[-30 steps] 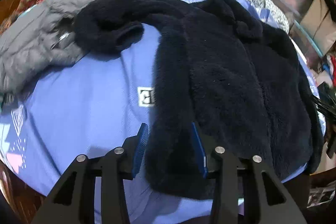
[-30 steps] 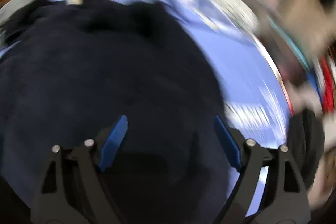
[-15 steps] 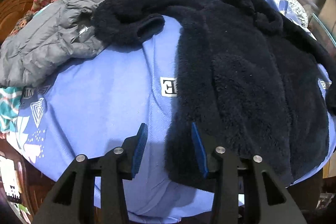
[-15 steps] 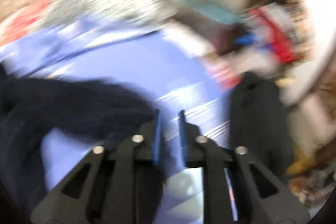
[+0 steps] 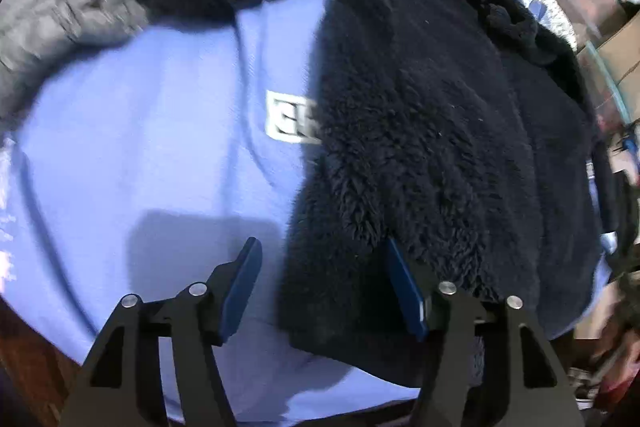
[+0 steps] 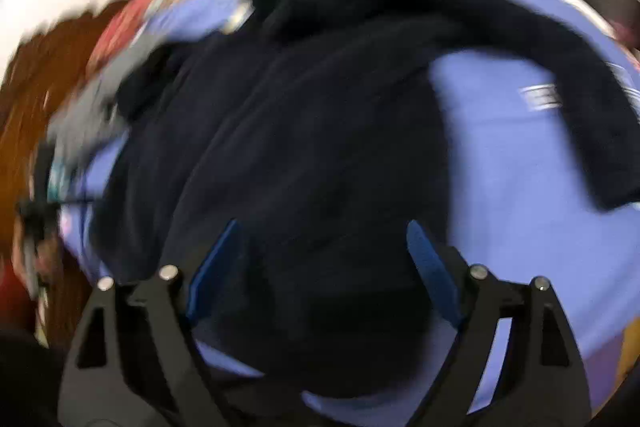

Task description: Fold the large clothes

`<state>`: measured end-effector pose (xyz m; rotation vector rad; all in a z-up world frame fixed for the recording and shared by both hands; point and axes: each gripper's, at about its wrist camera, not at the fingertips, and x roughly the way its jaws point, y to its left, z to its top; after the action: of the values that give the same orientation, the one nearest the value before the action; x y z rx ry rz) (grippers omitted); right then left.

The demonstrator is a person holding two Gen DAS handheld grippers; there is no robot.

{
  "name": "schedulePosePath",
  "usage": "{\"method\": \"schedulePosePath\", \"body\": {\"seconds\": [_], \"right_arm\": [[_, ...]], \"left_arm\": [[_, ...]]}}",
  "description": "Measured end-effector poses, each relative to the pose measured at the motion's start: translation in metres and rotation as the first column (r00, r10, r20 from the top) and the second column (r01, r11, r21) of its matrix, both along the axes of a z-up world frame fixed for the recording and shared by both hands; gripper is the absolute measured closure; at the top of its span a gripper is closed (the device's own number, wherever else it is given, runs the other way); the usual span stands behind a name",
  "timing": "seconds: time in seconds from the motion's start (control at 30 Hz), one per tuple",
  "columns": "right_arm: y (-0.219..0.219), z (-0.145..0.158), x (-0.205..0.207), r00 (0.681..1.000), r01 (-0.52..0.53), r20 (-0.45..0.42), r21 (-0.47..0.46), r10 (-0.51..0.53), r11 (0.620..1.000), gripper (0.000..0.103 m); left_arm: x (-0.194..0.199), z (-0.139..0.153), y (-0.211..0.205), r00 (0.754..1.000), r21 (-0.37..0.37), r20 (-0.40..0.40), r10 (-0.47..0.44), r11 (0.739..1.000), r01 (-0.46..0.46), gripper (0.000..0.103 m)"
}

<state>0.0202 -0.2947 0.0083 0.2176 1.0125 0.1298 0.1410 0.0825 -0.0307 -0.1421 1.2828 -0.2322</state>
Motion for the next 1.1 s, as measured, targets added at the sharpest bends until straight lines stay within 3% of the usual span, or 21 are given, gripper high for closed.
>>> {"method": "schedulePosePath", "body": {"seconds": [0.03,0.07,0.1,0.13,0.17,0.27,0.33,0.43,0.5,0.57,0.6,0.67,0.7,0.8,0.9,1.0,1.1], "right_arm": [[0.008,-0.016,0.004,0.999,-0.012,-0.048,-0.03,0.011,0.999,0.035],[0.01,-0.021,0.007,0.997,-0.013,-0.071,-0.055,0.009,0.998,0.057],[0.004,-0.02,0.008,0.997,0.0,-0.078,-0.032,-0.003,1.0,0.078],[-0.004,-0.01,0.005,0.998,0.019,-0.056,0.049,-0.016,0.999,0.086],[-0.013,0.004,0.003,0.999,0.036,-0.022,0.08,-0.034,0.996,0.088],[-0.03,0.075,-0.02,0.985,0.066,0.16,0.021,-0.068,0.998,0.088],[-0.04,0.109,-0.036,0.967,0.082,0.239,0.038,-0.089,0.996,0.088],[-0.048,0.13,-0.055,0.956,0.086,0.279,0.024,-0.089,0.996,0.087],[-0.048,0.114,-0.06,0.968,0.1,0.232,0.011,-0.1,0.995,0.081],[-0.048,0.081,-0.049,0.982,0.127,0.147,-0.054,-0.118,0.99,0.065],[-0.045,0.054,-0.043,0.99,0.136,0.065,-0.123,-0.129,0.983,0.047],[-0.043,0.006,-0.038,0.984,0.152,-0.046,-0.273,-0.171,0.95,0.043],[-0.051,0.001,-0.043,0.981,0.173,-0.04,-0.275,-0.191,0.946,0.043],[-0.065,0.017,-0.051,0.968,0.252,0.034,-0.167,-0.249,0.953,0.04],[-0.071,0.052,-0.045,0.957,0.264,0.156,-0.123,-0.244,0.957,0.04],[-0.07,0.074,-0.022,0.964,0.184,0.197,-0.007,-0.179,0.983,0.04],[-0.047,0.089,0.041,0.977,0.048,0.203,0.069,-0.061,0.996,0.04]], "left_arm": [[-0.002,-0.003,-0.002,1.0,-0.033,-0.017,0.01,0.999,-0.011,0.021],[-0.004,-0.001,-0.005,1.0,-0.052,-0.015,0.005,0.999,-0.005,0.026],[-0.007,0.002,-0.008,1.0,-0.061,-0.002,-0.01,0.998,0.01,0.038],[-0.013,0.008,-0.015,0.999,-0.067,0.011,-0.039,0.997,0.04,0.063],[-0.019,0.014,-0.018,0.998,-0.063,0.021,-0.051,0.997,0.052,0.068],[-0.043,0.035,-0.022,0.997,-0.072,0.034,-0.074,0.994,0.076,0.074],[-0.067,0.059,-0.019,0.995,-0.166,0.05,-0.087,0.982,0.094,0.076],[-0.108,0.1,-0.014,0.985,-0.204,0.131,-0.113,0.969,0.138,0.081],[-0.124,0.107,-0.011,0.983,-0.192,0.14,-0.116,0.971,0.142,0.081],[-0.133,0.093,-0.007,0.988,-0.098,0.106,-0.113,0.987,0.123,0.081],[-0.134,0.084,-0.004,0.991,-0.061,0.08,-0.104,0.992,0.109,0.081],[-0.128,0.062,0.003,0.998,-0.005,0.007,-0.055,0.998,0.055,0.081],[-0.126,0.058,0.008,0.999,0.002,-0.005,-0.041,0.999,0.041,0.081],[-0.108,0.058,0.008,1.0,0.014,-0.003,0.0,1.0,0.001,0.081],[-0.094,0.064,-0.002,0.999,0.002,0.035,-0.031,1.0,0.031,0.075],[-0.07,0.051,-0.024,0.998,0.019,0.015,-0.055,0.998,0.055,0.064],[-0.058,0.039,-0.041,0.996,0.045,-0.001,-0.084,0.995,0.084,0.059]]}}
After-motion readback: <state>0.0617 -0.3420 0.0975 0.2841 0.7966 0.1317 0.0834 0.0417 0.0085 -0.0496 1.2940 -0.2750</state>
